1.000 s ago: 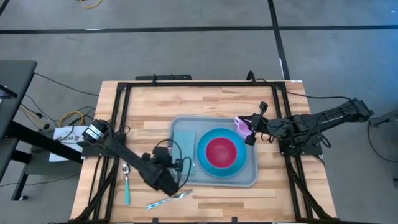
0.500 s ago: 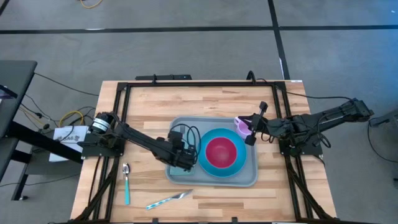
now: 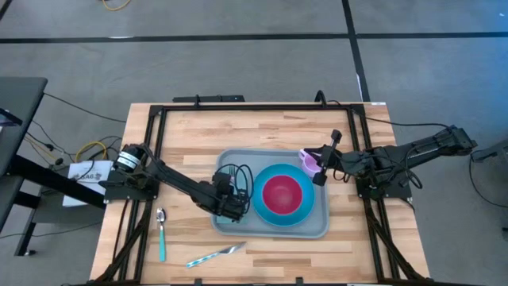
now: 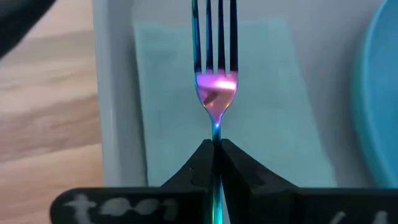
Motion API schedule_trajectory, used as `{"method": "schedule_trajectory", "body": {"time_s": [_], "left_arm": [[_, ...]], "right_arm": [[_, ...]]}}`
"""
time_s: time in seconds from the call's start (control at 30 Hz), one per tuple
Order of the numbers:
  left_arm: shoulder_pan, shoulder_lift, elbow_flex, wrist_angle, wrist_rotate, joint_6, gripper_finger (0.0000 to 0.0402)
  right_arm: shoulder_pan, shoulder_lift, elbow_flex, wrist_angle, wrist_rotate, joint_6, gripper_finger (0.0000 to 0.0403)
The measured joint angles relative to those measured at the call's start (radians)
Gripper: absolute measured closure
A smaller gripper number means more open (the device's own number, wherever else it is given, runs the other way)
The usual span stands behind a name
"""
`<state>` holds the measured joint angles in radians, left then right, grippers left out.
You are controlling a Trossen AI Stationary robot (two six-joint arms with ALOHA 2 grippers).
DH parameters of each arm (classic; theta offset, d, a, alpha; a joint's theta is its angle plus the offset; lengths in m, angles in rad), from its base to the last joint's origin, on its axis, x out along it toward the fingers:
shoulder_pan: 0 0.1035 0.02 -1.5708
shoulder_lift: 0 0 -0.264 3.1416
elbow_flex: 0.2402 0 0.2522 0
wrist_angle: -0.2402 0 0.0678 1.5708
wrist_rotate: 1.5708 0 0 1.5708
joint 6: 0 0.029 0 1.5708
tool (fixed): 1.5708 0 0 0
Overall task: Set up tray
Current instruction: Put the blue fork on top of the blue napkin on the gray serving tray
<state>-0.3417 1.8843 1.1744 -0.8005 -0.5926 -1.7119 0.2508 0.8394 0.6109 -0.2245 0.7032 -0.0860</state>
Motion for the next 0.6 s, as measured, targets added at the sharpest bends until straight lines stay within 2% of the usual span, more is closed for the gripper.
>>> {"method": "schedule_trajectory", "body": {"time_s": [0.23, 0.6], "left_arm": [[-0.011, 0.000, -0.007, 0.007, -0.053, 0.010, 0.0388], [-0.006, 0.000, -0.007, 0.003, -0.002, 0.016, 0.0375]], "right_arm": [[0.000, 0.000, 0.000, 0.000, 0.000, 0.000, 0.0403], [0.000, 0.000, 0.000, 0.000, 0.000, 0.000, 0.0403]]}}
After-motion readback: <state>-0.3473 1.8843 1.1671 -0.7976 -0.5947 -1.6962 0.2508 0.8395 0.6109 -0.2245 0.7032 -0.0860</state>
